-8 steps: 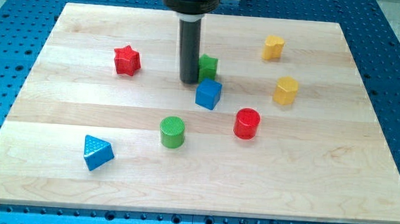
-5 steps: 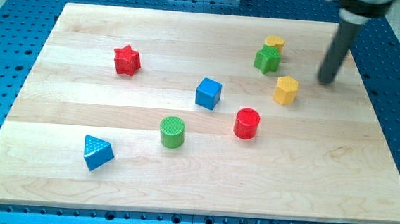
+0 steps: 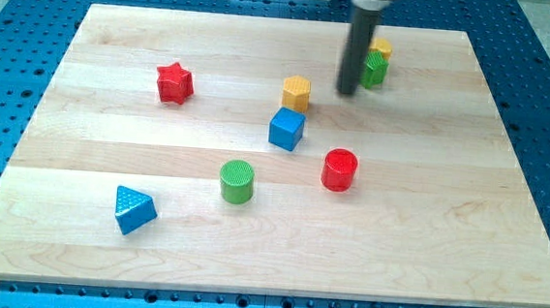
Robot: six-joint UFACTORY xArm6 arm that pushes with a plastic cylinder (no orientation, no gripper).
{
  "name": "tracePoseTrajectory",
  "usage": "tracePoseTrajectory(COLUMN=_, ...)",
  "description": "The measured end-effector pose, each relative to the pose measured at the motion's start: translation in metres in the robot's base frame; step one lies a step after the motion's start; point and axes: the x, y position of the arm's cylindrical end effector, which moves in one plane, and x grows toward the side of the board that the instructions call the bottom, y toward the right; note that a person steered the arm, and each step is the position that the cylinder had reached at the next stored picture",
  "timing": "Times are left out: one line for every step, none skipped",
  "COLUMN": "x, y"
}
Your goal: Move the hexagon and cube closer
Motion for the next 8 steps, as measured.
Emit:
tracePoseTrajectory(x=0.023, y=-0.009)
tracePoseTrajectory(x=0.026, y=-0.041)
tracePoseTrajectory(x=0.075, y=0.018)
tracePoseTrajectory(x=0.113, y=0.010)
tracePoseTrajectory(x=0.102, y=-0.025)
tracePoseTrajectory(x=0.089, y=-0.016)
tracePoseTrajectory(x=0.051, y=0.125)
tracePoseTrajectory(x=-0.028, y=0.185)
